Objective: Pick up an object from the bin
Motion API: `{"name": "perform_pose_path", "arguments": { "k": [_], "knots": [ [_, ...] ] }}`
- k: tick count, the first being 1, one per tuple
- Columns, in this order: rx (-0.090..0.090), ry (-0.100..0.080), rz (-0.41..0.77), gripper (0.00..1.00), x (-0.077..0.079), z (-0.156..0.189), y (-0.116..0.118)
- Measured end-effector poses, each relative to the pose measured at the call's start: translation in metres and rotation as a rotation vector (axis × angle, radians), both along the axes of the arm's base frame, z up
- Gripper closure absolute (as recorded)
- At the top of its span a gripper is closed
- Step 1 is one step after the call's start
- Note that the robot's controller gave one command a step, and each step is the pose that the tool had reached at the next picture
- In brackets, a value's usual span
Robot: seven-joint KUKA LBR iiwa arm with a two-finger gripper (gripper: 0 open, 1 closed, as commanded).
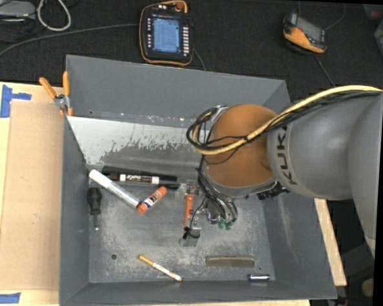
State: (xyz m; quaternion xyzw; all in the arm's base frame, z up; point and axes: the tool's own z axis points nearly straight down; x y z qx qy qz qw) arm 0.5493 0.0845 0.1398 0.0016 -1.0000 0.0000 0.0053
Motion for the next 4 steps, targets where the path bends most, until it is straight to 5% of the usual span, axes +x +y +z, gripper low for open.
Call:
{"name": "perform_pose_path", "arguments": {
  "k": [1,2,3,4],
  "knots": [
    [0.001,-0.008,-0.004,0.0,0.002,0.005,-0.001],
    [0.005,-0.005,0.38,0.0,0.065,-0.029,0.042],
    [0.002,-0.011,0.16,0.0,0.071,-0.005,0.044],
    [0.007,-0.002,0.419,0.0,0.072,-0.024,0.034]
  ]
}}
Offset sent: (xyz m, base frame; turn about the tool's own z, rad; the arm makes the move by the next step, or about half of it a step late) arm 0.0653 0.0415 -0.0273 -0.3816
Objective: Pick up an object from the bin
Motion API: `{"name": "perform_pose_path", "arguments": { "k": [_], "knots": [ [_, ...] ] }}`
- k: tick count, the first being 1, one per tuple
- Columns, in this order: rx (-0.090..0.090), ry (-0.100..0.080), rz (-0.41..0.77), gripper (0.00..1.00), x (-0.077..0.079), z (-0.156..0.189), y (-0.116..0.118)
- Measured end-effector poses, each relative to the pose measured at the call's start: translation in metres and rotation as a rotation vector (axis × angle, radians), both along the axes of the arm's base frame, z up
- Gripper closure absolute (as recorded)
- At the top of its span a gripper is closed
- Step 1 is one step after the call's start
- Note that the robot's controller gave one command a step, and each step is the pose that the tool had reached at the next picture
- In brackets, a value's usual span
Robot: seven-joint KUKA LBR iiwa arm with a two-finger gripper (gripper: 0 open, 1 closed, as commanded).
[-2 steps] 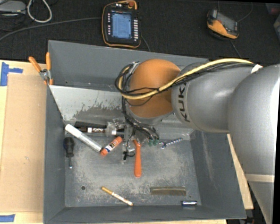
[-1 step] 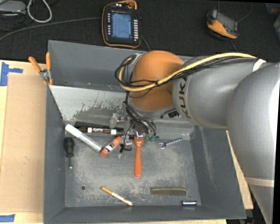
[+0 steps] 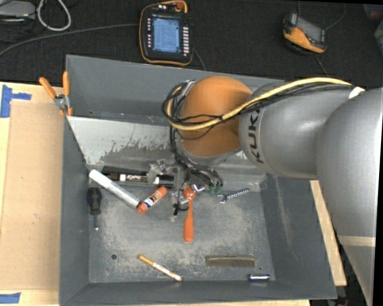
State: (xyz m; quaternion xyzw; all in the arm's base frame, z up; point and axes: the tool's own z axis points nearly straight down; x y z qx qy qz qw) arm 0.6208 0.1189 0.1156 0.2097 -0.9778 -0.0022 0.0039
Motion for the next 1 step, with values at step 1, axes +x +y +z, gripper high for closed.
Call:
{"name": "perform_pose_path", "arguments": {
  "k": [1],
  "knots": [
    [-0.001,-0.005,-0.19,0.0,-0.0044,-0.0464,0.0107]
  ]
}}
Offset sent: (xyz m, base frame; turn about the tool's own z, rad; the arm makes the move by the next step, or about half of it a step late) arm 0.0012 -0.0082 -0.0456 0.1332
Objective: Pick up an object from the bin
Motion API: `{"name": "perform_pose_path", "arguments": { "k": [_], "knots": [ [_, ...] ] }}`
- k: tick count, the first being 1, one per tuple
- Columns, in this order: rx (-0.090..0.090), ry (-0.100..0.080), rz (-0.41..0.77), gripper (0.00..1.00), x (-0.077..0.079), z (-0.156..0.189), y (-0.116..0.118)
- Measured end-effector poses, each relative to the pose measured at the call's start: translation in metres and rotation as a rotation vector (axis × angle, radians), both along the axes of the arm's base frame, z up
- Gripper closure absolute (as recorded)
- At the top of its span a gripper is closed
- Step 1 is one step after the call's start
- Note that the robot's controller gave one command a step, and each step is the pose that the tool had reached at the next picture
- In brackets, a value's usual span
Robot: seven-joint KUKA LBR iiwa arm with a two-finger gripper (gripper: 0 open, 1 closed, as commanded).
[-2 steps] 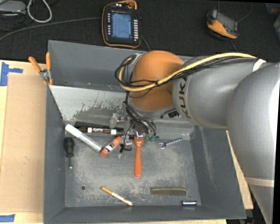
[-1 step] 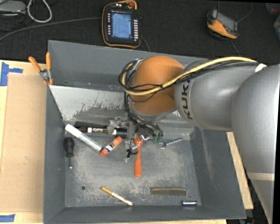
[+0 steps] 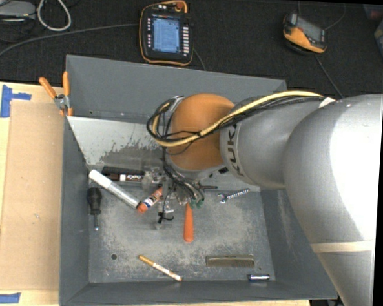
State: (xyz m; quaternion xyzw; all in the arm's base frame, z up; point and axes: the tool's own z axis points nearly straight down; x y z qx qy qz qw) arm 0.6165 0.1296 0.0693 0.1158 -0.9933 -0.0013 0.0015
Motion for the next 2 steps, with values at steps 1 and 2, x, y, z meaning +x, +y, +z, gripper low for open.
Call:
{"name": "perform_pose_path", "arguments": {
  "k": [1,2],
  "knots": [
    [0.002,0.0,0.055,1.0,0.0059,0.0008,-0.0186],
    [0.003,0.0,0.054,1.0,0.0059,0.0008,-0.0186]
  ]
}}
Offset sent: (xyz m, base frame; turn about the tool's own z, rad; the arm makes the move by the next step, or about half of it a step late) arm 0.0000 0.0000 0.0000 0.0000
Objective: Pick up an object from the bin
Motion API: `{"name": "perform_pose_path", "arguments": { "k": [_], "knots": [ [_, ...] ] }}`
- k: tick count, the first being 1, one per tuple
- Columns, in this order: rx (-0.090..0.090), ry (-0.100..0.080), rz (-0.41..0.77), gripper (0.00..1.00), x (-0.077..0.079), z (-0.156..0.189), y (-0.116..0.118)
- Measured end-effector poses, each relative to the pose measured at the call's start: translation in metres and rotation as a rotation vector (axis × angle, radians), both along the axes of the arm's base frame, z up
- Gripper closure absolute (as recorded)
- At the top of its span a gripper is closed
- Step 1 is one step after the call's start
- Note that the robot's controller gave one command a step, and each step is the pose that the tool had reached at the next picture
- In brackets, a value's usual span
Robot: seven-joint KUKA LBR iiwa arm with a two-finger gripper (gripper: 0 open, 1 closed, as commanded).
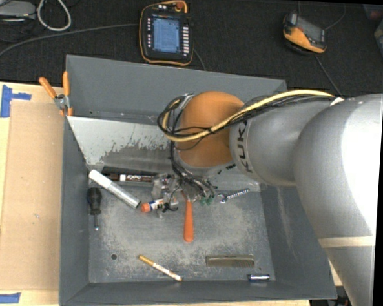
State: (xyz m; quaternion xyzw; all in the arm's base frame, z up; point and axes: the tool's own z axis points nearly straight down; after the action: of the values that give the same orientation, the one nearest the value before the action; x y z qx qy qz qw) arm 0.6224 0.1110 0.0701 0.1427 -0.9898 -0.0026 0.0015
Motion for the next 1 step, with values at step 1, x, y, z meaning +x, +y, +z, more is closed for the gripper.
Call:
{"name": "perform_pose_path", "arguments": {
  "k": [1],
  "knots": [
    [-0.001,0.01,0.0,1.0,-0.003,0.0392,0.0]
  ]
}}
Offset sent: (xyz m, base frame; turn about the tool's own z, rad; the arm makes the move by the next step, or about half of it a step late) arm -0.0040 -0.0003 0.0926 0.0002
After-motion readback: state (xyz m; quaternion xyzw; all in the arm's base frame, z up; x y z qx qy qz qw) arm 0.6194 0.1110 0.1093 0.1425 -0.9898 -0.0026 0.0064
